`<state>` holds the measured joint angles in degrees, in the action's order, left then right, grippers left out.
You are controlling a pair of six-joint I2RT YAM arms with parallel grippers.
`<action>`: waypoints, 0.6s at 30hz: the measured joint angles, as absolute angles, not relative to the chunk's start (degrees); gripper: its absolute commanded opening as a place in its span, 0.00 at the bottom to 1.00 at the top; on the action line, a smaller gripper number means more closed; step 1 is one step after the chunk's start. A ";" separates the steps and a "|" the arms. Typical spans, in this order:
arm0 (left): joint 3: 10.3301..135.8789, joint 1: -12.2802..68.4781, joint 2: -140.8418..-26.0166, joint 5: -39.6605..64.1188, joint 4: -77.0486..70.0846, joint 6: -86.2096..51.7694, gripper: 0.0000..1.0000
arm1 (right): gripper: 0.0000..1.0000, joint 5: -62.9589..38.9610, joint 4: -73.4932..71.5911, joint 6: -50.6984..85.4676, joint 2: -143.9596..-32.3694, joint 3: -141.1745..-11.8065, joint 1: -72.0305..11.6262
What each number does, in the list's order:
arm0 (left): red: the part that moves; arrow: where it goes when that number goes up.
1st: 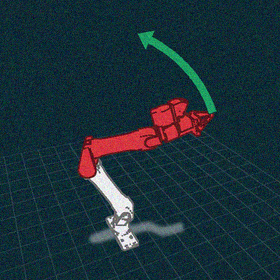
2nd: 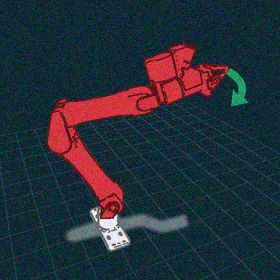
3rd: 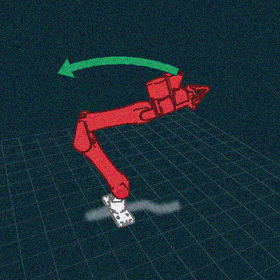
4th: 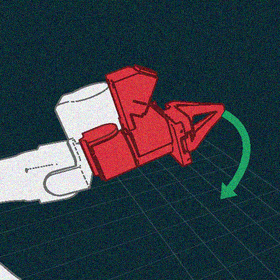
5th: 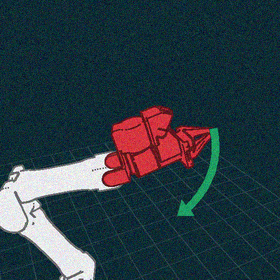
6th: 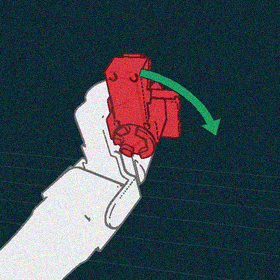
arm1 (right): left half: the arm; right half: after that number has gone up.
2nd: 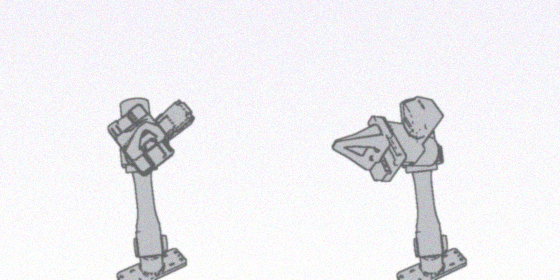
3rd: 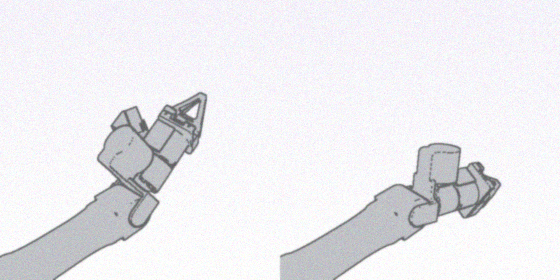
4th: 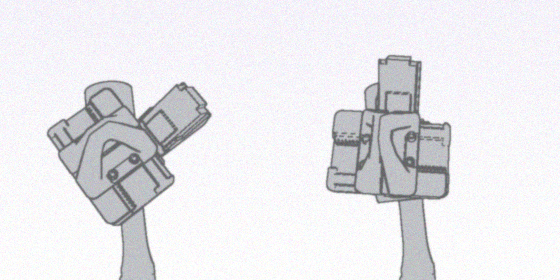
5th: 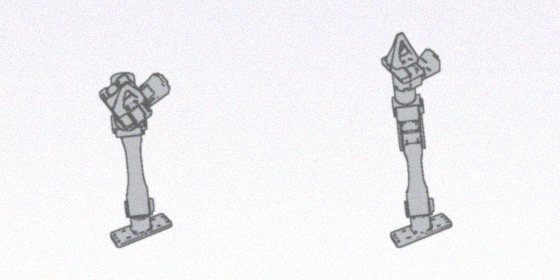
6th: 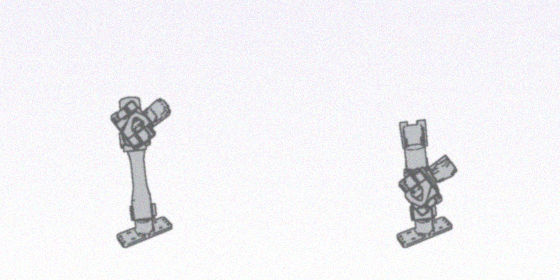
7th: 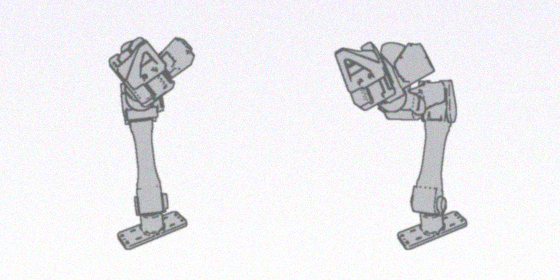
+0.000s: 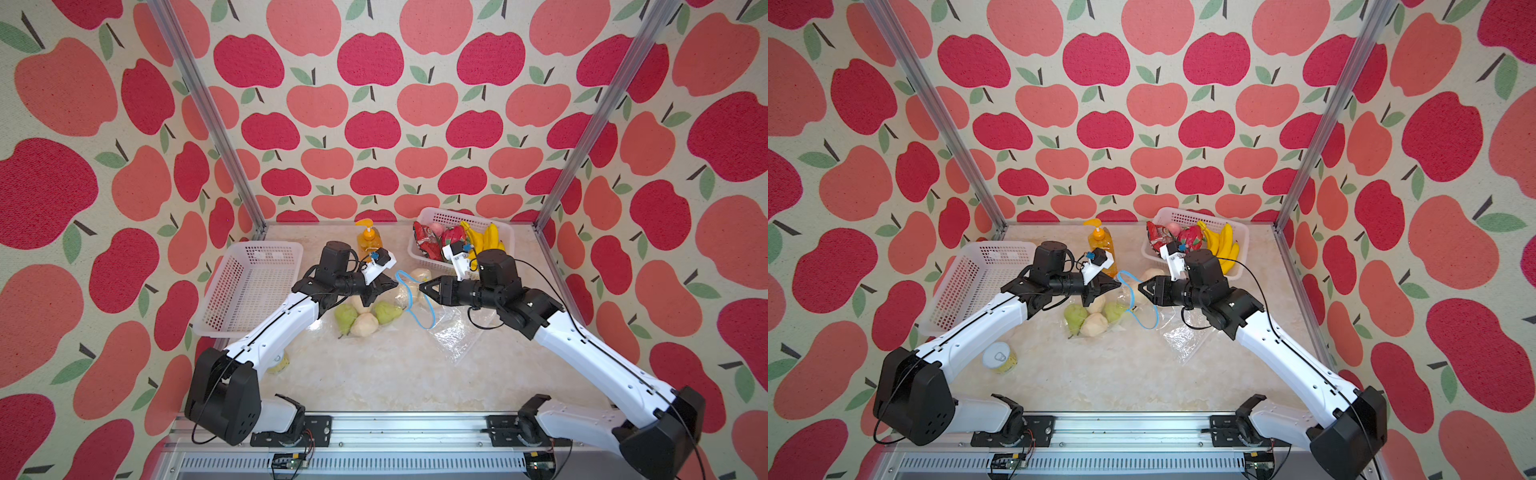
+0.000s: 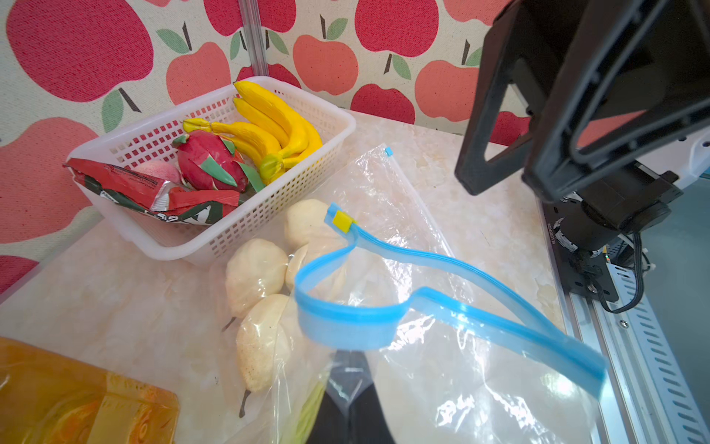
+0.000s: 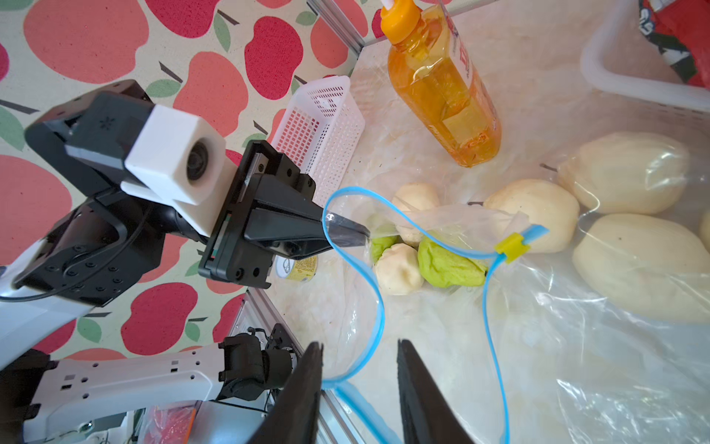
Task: Open the zip-top bag and take out the pear
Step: Adjust the zipper food storage bag at the center of the board.
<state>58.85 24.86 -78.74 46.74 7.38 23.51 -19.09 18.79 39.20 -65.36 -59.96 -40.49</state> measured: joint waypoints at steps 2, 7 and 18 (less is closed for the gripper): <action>58.85 24.86 -78.63 46.76 7.35 23.51 0.00 | 0.24 -18.20 19.09 40.36 -65.08 -58.41 -40.51; 58.83 24.93 -78.52 46.78 7.40 23.49 0.00 | 0.21 -16.62 19.00 44.77 -67.83 -54.39 -40.69; 58.85 25.19 -77.25 47.46 7.46 22.85 0.00 | 0.64 -9.98 19.22 48.49 -77.56 -55.51 -44.93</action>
